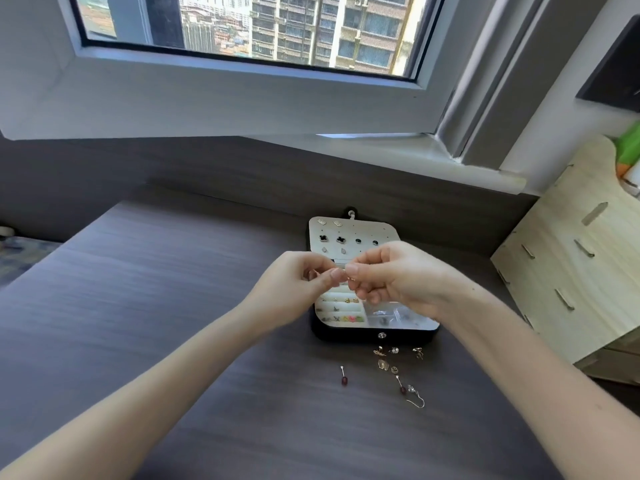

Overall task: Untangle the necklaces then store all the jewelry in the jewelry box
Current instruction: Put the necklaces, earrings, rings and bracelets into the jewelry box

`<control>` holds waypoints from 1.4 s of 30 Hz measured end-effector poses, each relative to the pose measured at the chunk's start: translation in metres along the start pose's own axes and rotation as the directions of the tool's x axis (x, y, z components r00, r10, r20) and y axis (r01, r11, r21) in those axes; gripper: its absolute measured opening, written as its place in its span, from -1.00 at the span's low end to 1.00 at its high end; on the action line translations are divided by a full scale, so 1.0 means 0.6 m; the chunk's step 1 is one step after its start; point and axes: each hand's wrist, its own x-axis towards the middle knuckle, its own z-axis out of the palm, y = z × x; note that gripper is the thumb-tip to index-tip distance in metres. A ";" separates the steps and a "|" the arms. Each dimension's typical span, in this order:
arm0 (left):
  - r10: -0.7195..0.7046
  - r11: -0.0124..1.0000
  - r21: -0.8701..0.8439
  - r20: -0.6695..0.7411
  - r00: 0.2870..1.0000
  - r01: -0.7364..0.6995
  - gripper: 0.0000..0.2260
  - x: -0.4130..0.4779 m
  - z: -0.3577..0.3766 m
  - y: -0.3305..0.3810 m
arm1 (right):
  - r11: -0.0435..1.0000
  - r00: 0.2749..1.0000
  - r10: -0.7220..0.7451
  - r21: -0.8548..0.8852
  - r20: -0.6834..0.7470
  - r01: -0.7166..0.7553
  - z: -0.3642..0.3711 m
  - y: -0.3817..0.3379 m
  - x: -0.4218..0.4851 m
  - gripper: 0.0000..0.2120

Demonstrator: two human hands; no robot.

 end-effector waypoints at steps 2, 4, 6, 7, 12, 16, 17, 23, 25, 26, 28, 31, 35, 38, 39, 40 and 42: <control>-0.009 0.999 0.046 -0.064 0.998 0.012 -0.86 0.005 -0.009 -0.003 | 0.993 0.997 0.077 -0.085 0.010 -0.076 -0.005 -0.012 0.011 -0.88; -0.020 0.998 0.053 -0.141 0.990 0.027 -0.87 0.010 -0.022 -0.009 | 0.970 0.987 0.161 -0.188 0.017 -0.155 -0.007 -0.020 0.023 -0.86; -0.034 0.999 0.034 -0.187 0.982 0.041 -0.86 0.015 -0.035 -0.015 | 0.931 0.972 0.233 -0.295 0.021 -0.217 -0.005 -0.026 0.036 -0.85; -0.038 0.999 0.020 -0.197 0.980 0.043 -0.85 0.017 -0.041 -0.017 | 0.909 0.966 0.258 -0.343 0.014 -0.238 -0.002 -0.029 0.042 -0.85; -0.045 0.999 -0.032 -0.190 0.981 0.040 -0.85 0.020 -0.048 -0.017 | 0.814 0.948 0.315 -0.501 -0.043 -0.293 0.017 -0.042 0.066 -0.90; -0.033 0.999 -0.042 -0.151 0.988 0.027 -0.84 0.022 -0.046 -0.015 | 0.738 0.955 0.280 -0.613 -0.100 -0.281 0.032 -0.046 0.071 -0.93; -0.032 0.999 -0.047 -0.146 0.989 0.025 -0.84 0.022 -0.046 -0.015 | 0.726 0.958 0.263 -0.631 -0.114 -0.274 0.034 -0.045 0.070 -0.93; -0.044 0.999 -0.035 -0.119 0.992 0.040 -0.84 0.021 -0.043 -0.013 | 0.585 0.983 0.012 -0.796 -0.184 -0.156 0.050 -0.024 0.058 -0.88; -0.049 0.998 0.020 -0.109 0.993 0.052 -0.84 0.020 -0.038 -0.014 | 0.543 0.976 -0.072 -0.829 -0.203 -0.133 0.053 -0.015 0.056 -0.90; -0.048 0.997 0.055 -0.107 0.993 0.054 -0.84 0.019 -0.036 -0.015 | 0.543 0.974 -0.102 -0.831 -0.204 -0.118 0.053 -0.013 0.053 -0.90; -0.040 0.991 0.122 -0.098 0.994 0.052 -0.87 0.018 -0.031 -0.019 | 0.620 0.974 -0.113 -0.780 -0.196 -0.085 0.045 -0.015 0.045 -0.89; -0.020 0.969 0.244 -0.073 0.997 0.037 -0.92 0.018 -0.023 -0.021 | 0.812 0.970 -0.115 -0.583 -0.216 -0.034 0.019 -0.024 0.023 -0.89; -0.055 0.931 0.358 -0.046 0.997 0.068 -0.95 0.026 -0.013 -0.017 | 0.956 0.963 -0.046 -0.291 -0.266 -0.035 -0.011 -0.015 -0.010 -0.90; -0.089 0.919 0.383 -0.042 0.995 0.098 -0.92 0.036 -0.004 -0.010 | 0.991 0.968 0.017 -0.122 -0.251 -0.049 -0.020 0.004 -0.034 -0.92; -0.101 0.915 0.389 -0.043 0.994 0.110 -0.91 0.038 -0.001 -0.007 | 0.996 0.971 0.031 -0.074 -0.238 -0.050 -0.022 0.011 -0.042 -0.93; -0.112 0.912 0.390 -0.049 0.992 0.123 -0.90 0.040 0.001 -0.004 | 0.998 0.975 0.040 -0.030 -0.219 -0.048 -0.024 0.018 -0.049 -0.94; -0.134 0.912 0.382 -0.070 0.989 0.150 -0.87 0.043 0.006 0.000 | 0.997 0.985 0.055 0.066 -0.166 -0.045 -0.027 0.031 -0.062 -0.95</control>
